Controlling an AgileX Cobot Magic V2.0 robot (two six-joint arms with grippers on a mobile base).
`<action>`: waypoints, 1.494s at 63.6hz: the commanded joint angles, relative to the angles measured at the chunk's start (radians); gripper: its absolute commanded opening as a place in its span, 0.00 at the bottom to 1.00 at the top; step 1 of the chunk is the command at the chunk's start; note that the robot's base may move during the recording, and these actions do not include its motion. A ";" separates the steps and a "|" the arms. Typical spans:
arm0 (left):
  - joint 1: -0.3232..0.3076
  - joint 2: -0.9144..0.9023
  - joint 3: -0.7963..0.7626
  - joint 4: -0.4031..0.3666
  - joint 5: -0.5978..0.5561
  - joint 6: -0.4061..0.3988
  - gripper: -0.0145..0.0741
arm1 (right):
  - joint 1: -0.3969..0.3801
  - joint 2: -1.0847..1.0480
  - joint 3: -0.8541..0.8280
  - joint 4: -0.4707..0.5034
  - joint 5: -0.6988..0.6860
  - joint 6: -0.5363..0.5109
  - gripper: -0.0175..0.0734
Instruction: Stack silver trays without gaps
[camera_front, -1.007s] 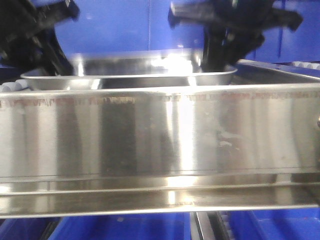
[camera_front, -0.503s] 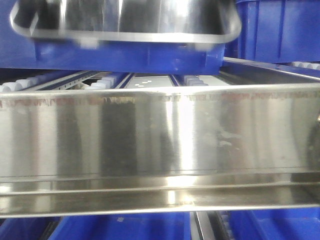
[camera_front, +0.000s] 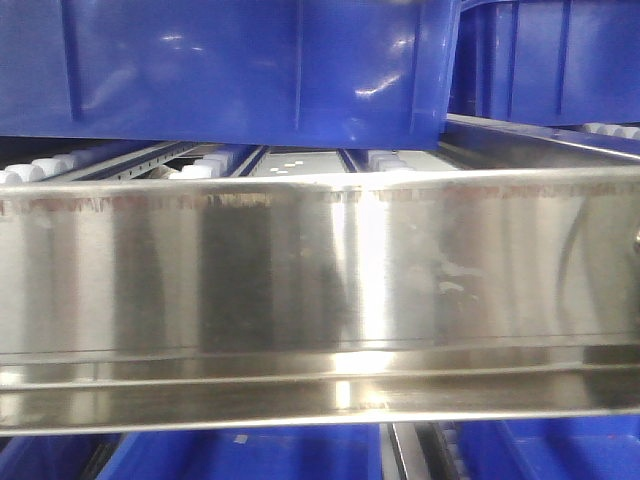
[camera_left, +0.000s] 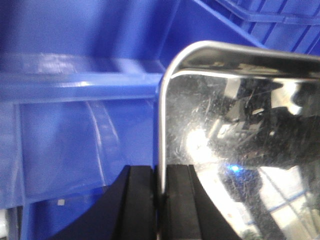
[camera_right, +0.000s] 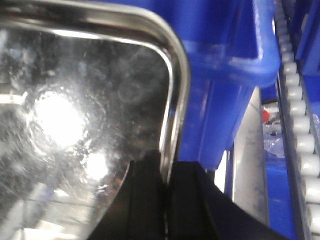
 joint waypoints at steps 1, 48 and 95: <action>-0.011 -0.019 -0.015 -0.002 -0.027 -0.007 0.14 | 0.003 -0.008 -0.045 -0.040 -0.001 -0.019 0.13; -0.088 -0.019 -0.015 0.031 -0.156 -0.034 0.14 | 0.003 -0.006 -0.105 -0.067 0.014 -0.019 0.13; -0.088 -0.019 -0.015 0.031 -0.173 -0.034 0.14 | 0.003 -0.006 -0.105 -0.067 0.006 -0.019 0.13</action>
